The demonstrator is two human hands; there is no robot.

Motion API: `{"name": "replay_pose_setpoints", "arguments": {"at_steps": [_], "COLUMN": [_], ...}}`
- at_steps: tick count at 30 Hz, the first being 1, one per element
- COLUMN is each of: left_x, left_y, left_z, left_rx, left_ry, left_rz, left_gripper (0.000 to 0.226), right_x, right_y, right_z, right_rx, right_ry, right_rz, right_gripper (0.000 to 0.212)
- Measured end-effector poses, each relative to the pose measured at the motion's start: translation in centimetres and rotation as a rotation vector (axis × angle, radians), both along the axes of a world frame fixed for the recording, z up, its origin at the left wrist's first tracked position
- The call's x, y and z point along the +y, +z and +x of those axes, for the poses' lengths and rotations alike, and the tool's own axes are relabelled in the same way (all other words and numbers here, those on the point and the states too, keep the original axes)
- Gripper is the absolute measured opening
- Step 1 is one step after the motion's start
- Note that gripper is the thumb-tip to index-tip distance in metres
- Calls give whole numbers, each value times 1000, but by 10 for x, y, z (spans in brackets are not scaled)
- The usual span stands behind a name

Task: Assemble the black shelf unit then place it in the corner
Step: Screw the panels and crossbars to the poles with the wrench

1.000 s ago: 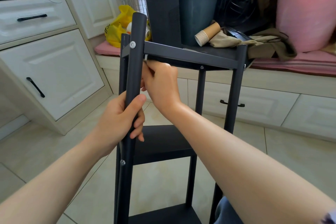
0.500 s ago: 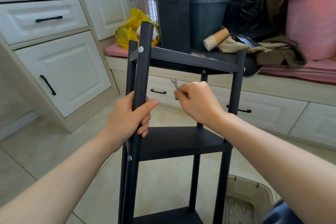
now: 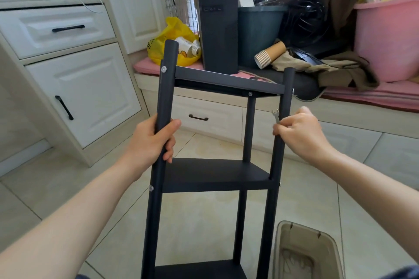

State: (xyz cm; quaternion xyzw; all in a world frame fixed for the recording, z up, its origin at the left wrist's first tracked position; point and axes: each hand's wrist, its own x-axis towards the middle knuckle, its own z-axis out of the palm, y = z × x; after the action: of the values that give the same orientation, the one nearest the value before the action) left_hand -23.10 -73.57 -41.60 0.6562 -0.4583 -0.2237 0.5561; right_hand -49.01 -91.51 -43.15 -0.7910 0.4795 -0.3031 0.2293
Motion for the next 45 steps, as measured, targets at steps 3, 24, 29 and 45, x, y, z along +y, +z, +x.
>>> {"name": "replay_pose_setpoints", "arguments": {"at_steps": [3, 24, 29, 45], "left_x": [-1, 3, 8, 20], "left_y": [1, -6, -9, -19], "left_z": [2, 46, 67, 94], "left_rx": [-25, -325, -175, -235], "left_ry": [10, 407, 536, 535], "left_rz": [10, -38, -46, 151], "left_gripper": [23, 35, 28, 27], "right_x": [-6, 24, 51, 85], "right_y": [-1, 15, 39, 52], "right_z": [-6, 24, 35, 56], "right_rx": [-117, -531, -645, -708], "right_ry": [6, 191, 403, 399], "right_rz": [172, 318, 200, 313], "right_gripper": [23, 27, 24, 18]}}
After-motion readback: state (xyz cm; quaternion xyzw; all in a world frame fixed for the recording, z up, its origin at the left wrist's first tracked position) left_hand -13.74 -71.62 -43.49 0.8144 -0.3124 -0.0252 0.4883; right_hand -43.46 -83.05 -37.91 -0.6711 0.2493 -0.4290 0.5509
